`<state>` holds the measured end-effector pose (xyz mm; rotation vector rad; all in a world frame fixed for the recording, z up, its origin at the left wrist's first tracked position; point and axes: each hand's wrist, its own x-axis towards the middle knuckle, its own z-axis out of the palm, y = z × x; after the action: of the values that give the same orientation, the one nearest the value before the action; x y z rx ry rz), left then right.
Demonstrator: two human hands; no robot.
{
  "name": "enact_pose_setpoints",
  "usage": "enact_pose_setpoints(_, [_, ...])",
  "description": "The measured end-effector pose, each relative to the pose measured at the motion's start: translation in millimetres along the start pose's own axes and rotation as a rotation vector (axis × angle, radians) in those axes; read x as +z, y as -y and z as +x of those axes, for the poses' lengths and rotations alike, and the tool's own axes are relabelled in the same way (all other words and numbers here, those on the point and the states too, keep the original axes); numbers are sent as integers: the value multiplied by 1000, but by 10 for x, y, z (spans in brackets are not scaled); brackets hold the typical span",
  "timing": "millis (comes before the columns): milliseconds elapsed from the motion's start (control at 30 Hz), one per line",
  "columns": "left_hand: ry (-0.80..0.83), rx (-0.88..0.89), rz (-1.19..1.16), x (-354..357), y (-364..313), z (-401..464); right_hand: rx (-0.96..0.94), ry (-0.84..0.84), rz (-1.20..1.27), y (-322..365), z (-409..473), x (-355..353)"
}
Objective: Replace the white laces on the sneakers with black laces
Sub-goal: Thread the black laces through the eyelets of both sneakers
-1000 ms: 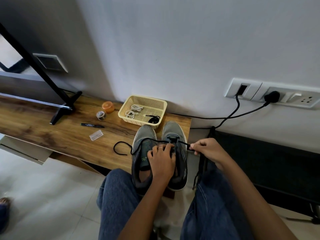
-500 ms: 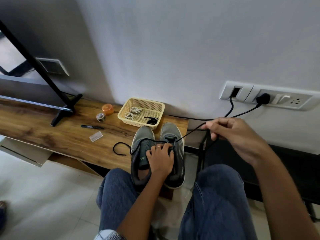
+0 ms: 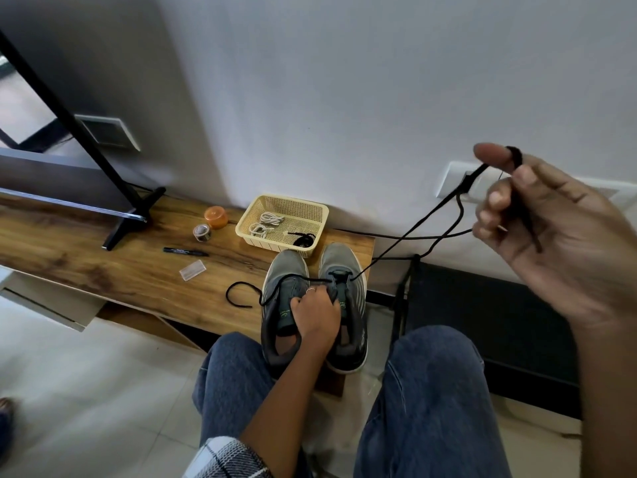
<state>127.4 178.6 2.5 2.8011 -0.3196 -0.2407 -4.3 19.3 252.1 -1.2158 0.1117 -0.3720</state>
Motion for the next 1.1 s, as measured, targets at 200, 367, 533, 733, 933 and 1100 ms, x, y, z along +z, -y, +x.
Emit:
enact_pose_setpoints(200, [5,-10,-55,-28,-21,52,123,74,334,-541,199,179])
enact_pose_setpoints(367, [8,-8,-190,-58,15,25,433,-39,345,-1351,513,289])
enact_pose_setpoints(533, [-21,-30,-315,-73,36,7,556,-260,-46,-2115,682,251])
enact_pose_setpoints(733, [17,-79,-362,-92,-16,65,591,-435,17,-2596,756,180])
enact_pose_setpoints(933, [58,-179,-436,-91,72,172,618,-509,-144,-2806,789,48])
enact_pose_setpoints(1100, [111,-251,-520,-162,76,220,608,-517,-270,-2934,774,51])
